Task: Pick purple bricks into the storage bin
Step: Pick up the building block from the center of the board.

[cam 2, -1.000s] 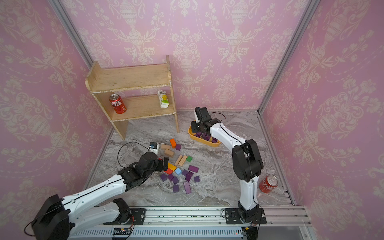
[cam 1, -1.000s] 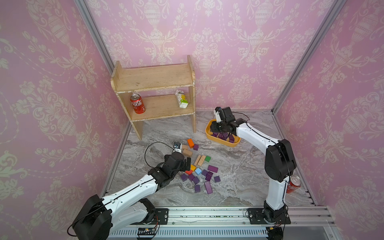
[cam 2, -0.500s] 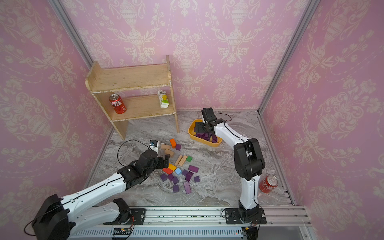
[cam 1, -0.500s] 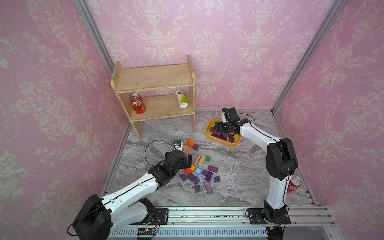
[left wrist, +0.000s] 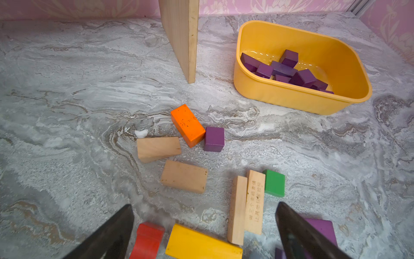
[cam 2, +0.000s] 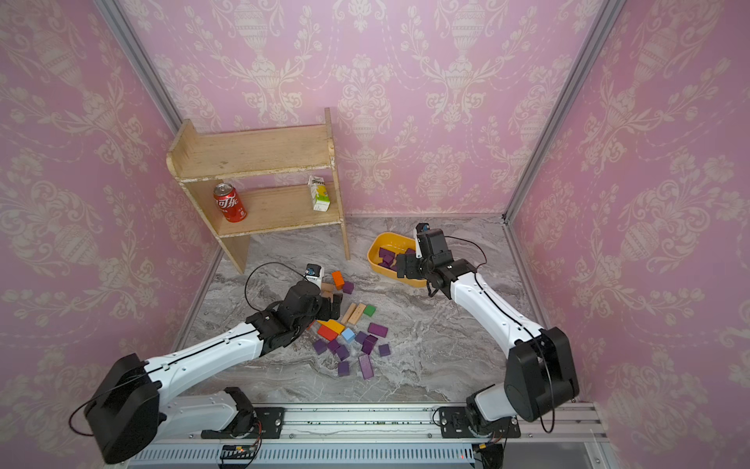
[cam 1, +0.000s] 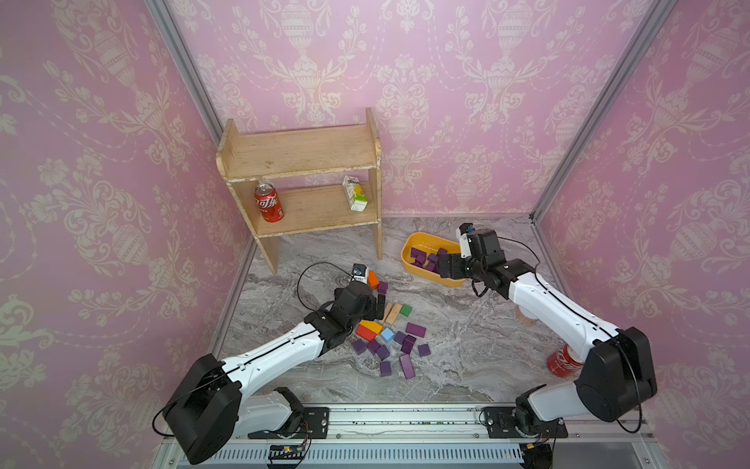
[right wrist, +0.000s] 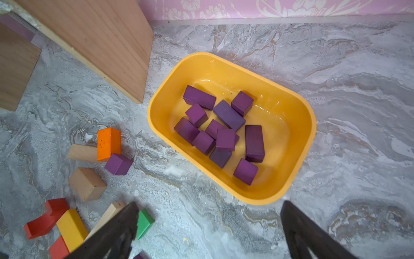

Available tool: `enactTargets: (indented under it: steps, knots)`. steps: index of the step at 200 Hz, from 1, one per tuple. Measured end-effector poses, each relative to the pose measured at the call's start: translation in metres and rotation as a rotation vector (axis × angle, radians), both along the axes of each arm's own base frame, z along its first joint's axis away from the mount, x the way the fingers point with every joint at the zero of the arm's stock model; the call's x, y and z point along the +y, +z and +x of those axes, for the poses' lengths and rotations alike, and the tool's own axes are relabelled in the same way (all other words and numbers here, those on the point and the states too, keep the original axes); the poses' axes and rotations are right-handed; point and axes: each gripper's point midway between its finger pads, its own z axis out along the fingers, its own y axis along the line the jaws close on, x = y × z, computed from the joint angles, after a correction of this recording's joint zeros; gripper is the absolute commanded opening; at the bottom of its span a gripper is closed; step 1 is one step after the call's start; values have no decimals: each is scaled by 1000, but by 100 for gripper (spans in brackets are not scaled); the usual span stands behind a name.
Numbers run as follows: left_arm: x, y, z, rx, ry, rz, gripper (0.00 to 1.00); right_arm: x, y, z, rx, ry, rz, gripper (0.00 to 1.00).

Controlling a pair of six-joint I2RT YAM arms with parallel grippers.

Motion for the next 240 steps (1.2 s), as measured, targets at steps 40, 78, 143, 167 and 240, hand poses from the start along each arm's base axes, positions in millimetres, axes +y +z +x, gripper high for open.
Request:
enactTargets:
  steps: [40,78,143,167,240]
  knots:
    - [-27,1,18,17,-52,-14,99,-3,-2,-40,-2,51,45,100]
    - [-45,-16,30,69,-84,-5,99,-10,-2,-75,-40,88,66,100]
    - [-72,-39,47,151,-128,15,74,-17,-6,-100,-90,122,70,100]
    - [-76,-43,50,171,-129,24,69,-16,-6,-101,-98,126,76,98]
    - [-67,-61,55,229,-89,84,57,-15,-15,-104,-79,133,81,97]
